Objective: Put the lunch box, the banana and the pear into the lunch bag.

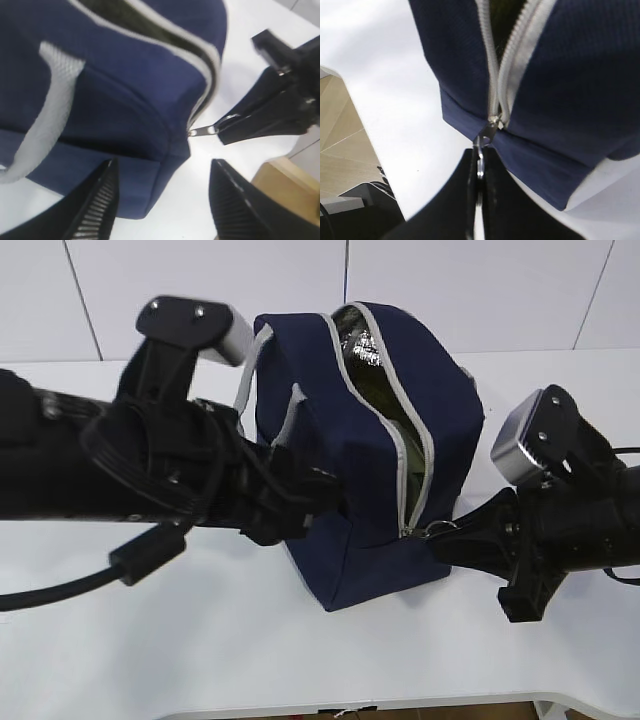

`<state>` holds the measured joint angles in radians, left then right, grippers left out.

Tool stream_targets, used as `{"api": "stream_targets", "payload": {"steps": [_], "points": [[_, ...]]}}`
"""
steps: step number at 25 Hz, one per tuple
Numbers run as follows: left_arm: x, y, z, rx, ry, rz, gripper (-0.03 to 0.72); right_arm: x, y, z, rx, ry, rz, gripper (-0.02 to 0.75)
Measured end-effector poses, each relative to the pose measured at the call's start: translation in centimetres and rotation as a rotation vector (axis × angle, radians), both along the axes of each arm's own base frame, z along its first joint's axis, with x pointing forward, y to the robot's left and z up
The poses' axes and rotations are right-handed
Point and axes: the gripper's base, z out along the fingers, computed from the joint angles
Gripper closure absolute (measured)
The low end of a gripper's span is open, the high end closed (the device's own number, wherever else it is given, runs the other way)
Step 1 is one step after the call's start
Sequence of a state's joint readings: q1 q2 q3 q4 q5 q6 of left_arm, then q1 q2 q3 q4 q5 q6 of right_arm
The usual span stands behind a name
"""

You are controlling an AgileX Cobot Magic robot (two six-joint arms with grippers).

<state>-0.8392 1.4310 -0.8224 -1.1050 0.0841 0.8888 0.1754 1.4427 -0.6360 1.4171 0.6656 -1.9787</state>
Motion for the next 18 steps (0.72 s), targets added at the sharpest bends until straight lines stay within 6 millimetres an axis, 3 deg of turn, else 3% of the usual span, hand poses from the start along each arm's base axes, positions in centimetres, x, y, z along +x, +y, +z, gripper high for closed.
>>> {"api": "stream_targets", "payload": {"steps": [10, 18], "points": [[2.0, -1.9, -0.5, 0.003, 0.006, 0.023, 0.27, -0.3, 0.2, 0.1, 0.017, 0.009, 0.037, 0.72], [2.2, -3.2, -1.1, 0.003, 0.06, -0.024, 0.284, -0.3, 0.2, 0.1, 0.013, 0.009, 0.044, 0.72]]}}
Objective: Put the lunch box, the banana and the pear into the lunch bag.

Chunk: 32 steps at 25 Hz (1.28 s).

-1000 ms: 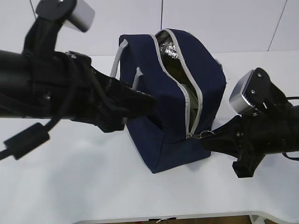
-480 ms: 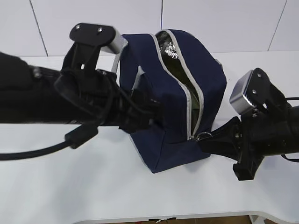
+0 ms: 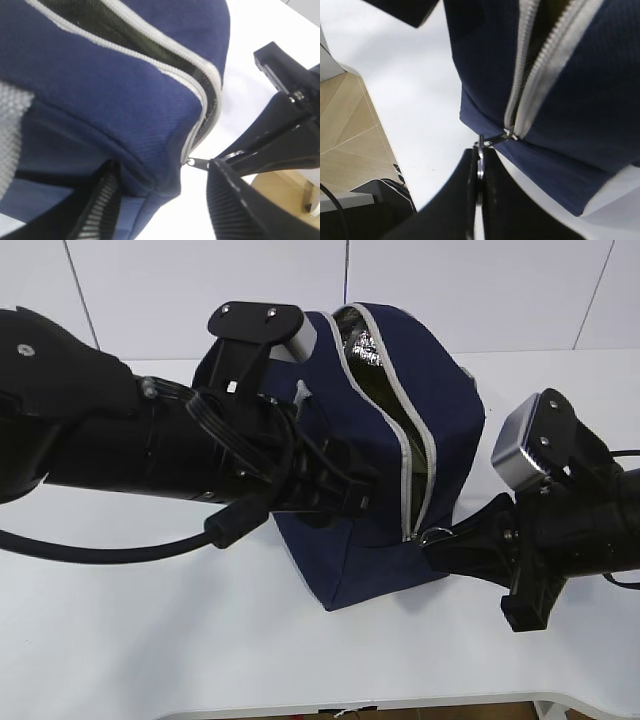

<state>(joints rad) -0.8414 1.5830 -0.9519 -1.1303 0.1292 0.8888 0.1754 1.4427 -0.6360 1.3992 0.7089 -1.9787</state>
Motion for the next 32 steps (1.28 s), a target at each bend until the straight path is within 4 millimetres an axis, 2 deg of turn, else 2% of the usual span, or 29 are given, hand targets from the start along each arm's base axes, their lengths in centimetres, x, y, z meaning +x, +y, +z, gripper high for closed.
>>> {"api": "stream_targets", "payload": {"steps": [3, 5, 8, 10, 17, 25, 32], "points": [[-0.1, -0.1, 0.0, 0.0, 0.011, -0.012, 0.353, 0.0, 0.0, 0.0, -0.003, -0.001, 0.003, 0.72], [-0.2, -0.1, -0.1, 0.0, 0.013, -0.015, 0.438, 0.0, 0.0, 0.0, -0.004, 0.001, 0.003, 0.72], [-0.2, -0.1, -0.1, 0.0, 0.013, -0.015, 0.618, 0.0, -0.1, -0.1, -0.015, 0.003, 0.002, 0.72], [-0.2, -0.1, -0.1, 0.0, 0.013, -0.015, 0.68, 0.0, -0.2, -0.2, -0.035, 0.003, -0.002, 0.72], [-0.2, -0.1, -0.1, 0.0, 0.013, -0.015, 0.701, 0.0, -0.3, -0.2, -0.03, 0.038, -0.039, 0.72], [-0.2, -0.1, -0.1, 0.0, 0.015, -0.018, 0.702, -0.6, -0.7, 1.6, -0.031, -0.01, -0.094, 0.72], [-0.2, -0.1, -0.1, 0.0, 0.015, -0.018, 0.702, -0.8, -0.8, 2.1, 0.0, 0.029, -0.14, 0.72]]}}
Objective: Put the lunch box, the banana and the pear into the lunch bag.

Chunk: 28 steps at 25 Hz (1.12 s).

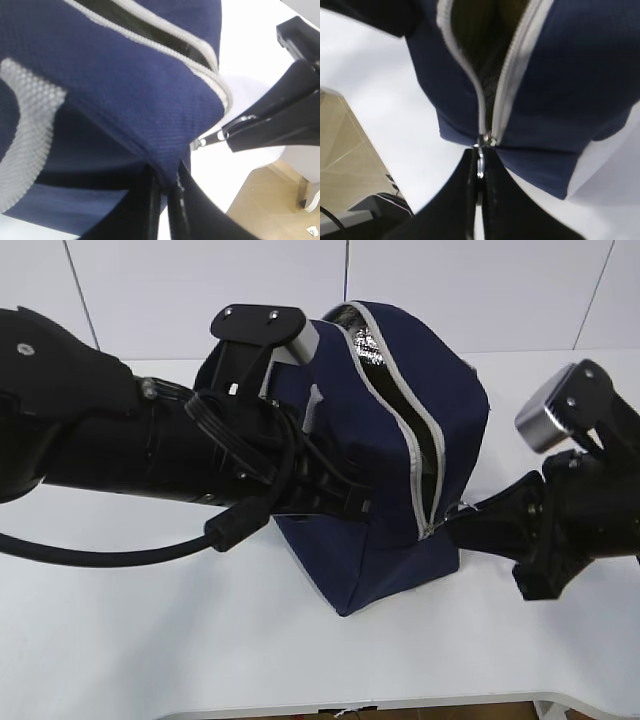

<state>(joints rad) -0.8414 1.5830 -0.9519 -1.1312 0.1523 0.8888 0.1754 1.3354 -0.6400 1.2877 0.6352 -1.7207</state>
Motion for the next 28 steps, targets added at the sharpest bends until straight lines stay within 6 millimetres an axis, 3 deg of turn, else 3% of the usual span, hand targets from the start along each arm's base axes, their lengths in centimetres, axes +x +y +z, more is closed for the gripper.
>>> {"api": "stream_targets", "payload": {"steps": [10, 20, 28], "points": [[-0.1, -0.1, -0.1, 0.001, 0.009, -0.01, 0.702, 1.7, 0.5, 4.5, 0.031, 0.074, -0.017, 0.72], [-0.1, -0.1, 0.0, -0.002, 0.014, -0.019, 0.703, 2.6, 0.7, 10.8, 0.042, 0.253, -0.059, 0.72], [-0.2, -0.2, 0.1, -0.003, 0.015, -0.026, 0.703, 4.9, 1.1, 12.5, 0.039, 0.32, -0.085, 0.72]]}}
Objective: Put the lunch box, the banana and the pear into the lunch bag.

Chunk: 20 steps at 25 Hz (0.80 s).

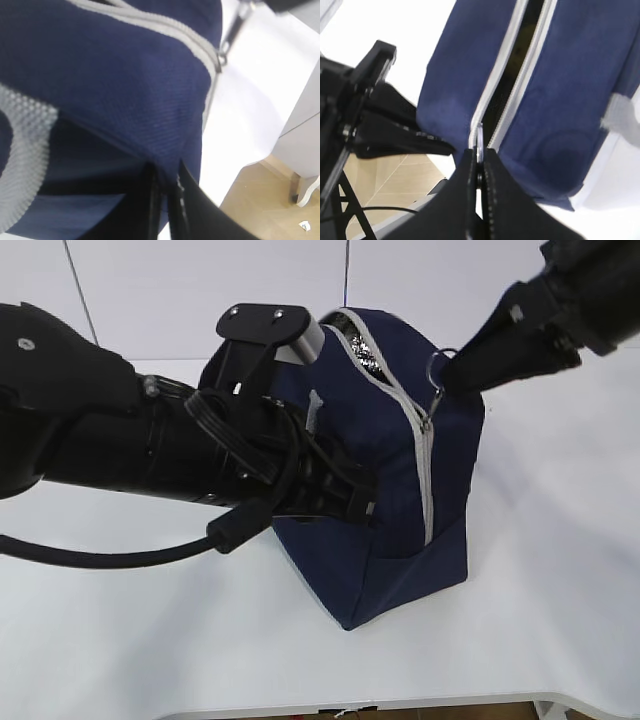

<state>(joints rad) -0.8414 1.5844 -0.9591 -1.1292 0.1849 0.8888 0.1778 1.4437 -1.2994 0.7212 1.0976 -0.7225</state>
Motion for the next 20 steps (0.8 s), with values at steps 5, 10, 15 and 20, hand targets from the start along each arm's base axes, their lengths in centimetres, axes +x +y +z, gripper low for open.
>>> {"api": "stream_targets", "payload": {"steps": [5, 10, 15, 20], "points": [[0.0, 0.0, 0.0, 0.0, -0.001, -0.003, 0.703, 1.8, 0.4, 1.0, -0.002, 0.031, 0.021, 0.72], [-0.1, -0.1, 0.0, 0.001, 0.007, -0.015, 0.703, 3.2, 0.7, 1.8, -0.003, 0.049, 0.016, 0.72], [-0.1, -0.1, 0.0, 0.001, 0.007, -0.016, 0.703, 4.3, 1.0, 2.4, 0.006, 0.047, 0.011, 0.72], [-0.1, -0.1, 0.1, 0.0, 0.006, -0.016, 0.703, 5.9, 1.4, 2.7, 0.025, 0.038, 0.019, 0.72]]}}
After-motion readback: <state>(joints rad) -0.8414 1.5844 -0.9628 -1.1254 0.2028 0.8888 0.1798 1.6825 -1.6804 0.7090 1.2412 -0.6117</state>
